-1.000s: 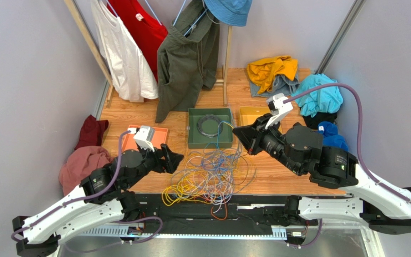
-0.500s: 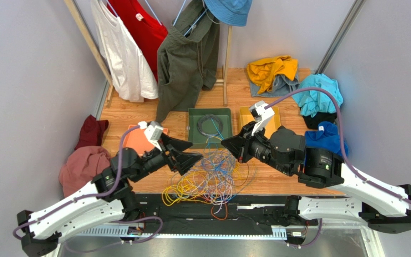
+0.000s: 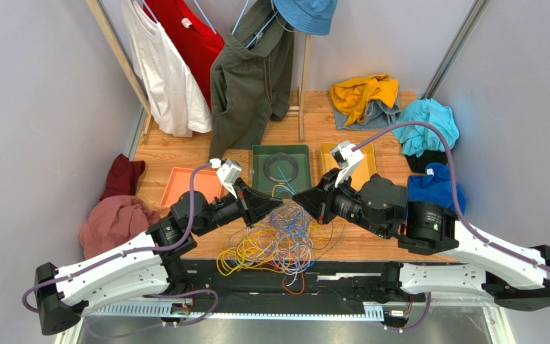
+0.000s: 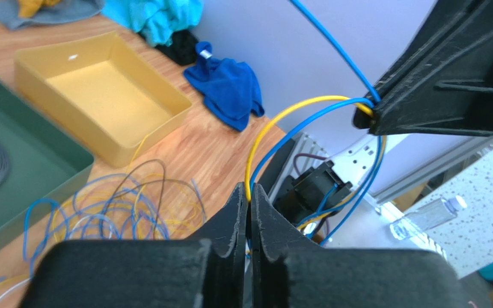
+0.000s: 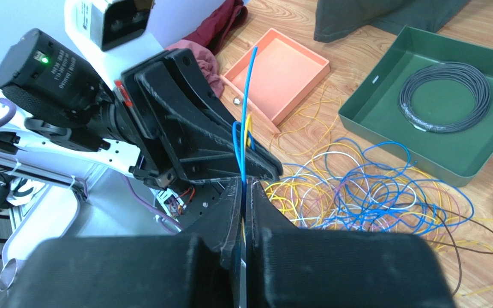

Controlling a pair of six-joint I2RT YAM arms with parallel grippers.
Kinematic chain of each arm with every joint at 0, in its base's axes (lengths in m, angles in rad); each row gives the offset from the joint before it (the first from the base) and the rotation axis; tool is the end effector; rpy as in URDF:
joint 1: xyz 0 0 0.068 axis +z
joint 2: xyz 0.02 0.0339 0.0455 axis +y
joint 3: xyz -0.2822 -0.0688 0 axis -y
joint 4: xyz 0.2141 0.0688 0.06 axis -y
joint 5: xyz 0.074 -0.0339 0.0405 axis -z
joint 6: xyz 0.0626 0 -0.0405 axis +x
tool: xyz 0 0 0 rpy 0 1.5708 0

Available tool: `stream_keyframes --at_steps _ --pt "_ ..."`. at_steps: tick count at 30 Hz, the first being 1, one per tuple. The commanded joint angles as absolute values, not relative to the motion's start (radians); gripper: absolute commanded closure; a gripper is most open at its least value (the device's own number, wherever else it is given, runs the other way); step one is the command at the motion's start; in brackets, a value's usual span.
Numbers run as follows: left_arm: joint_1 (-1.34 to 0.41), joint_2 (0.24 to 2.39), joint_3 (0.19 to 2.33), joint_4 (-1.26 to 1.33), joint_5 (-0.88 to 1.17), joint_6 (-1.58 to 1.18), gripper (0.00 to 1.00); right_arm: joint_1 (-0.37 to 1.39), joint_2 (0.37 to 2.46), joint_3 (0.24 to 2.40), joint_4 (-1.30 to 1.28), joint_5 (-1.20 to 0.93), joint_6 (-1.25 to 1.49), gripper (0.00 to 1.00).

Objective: Untangle the cables

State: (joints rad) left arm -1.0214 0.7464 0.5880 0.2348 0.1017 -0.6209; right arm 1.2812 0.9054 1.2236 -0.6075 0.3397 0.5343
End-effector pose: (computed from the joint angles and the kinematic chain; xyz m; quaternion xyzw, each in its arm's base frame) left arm 0.0831 -0.1480 0.3410 0.1715 0.6577 -0.5598 0.4739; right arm 0.0651 0.1453 0.4215 -0.1942 0.7725 0.3809 0.4695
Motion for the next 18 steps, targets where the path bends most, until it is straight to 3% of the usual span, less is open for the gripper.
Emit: stream_keyframes --at_steps 1,4,7,10,14,18 --pt "-1.025 0.687 0.668 0.062 0.003 -0.603 1.00 1.289 0.848 1.195 -0.592 0.391 0.555 1.00" --pt "-1.025 0.634 0.745 -0.125 -0.131 -0.592 1.00 1.289 0.799 1.152 -0.613 0.440 0.566 1.00" --pt "-1.025 0.615 0.858 -0.312 -0.219 -0.574 1.00 1.290 0.752 1.100 -0.627 0.469 0.578 0.91" --pt "-1.025 0.638 0.992 -0.460 -0.265 -0.554 1.00 1.289 0.706 1.036 -0.629 0.486 0.601 0.73" --pt "-1.025 0.684 1.129 -0.567 -0.288 -0.535 1.00 1.289 0.660 0.977 -0.649 0.509 0.624 0.40" --pt "-1.025 0.751 1.282 -0.659 -0.325 -0.517 1.00 1.289 0.615 0.939 -0.683 0.540 0.644 0.31"
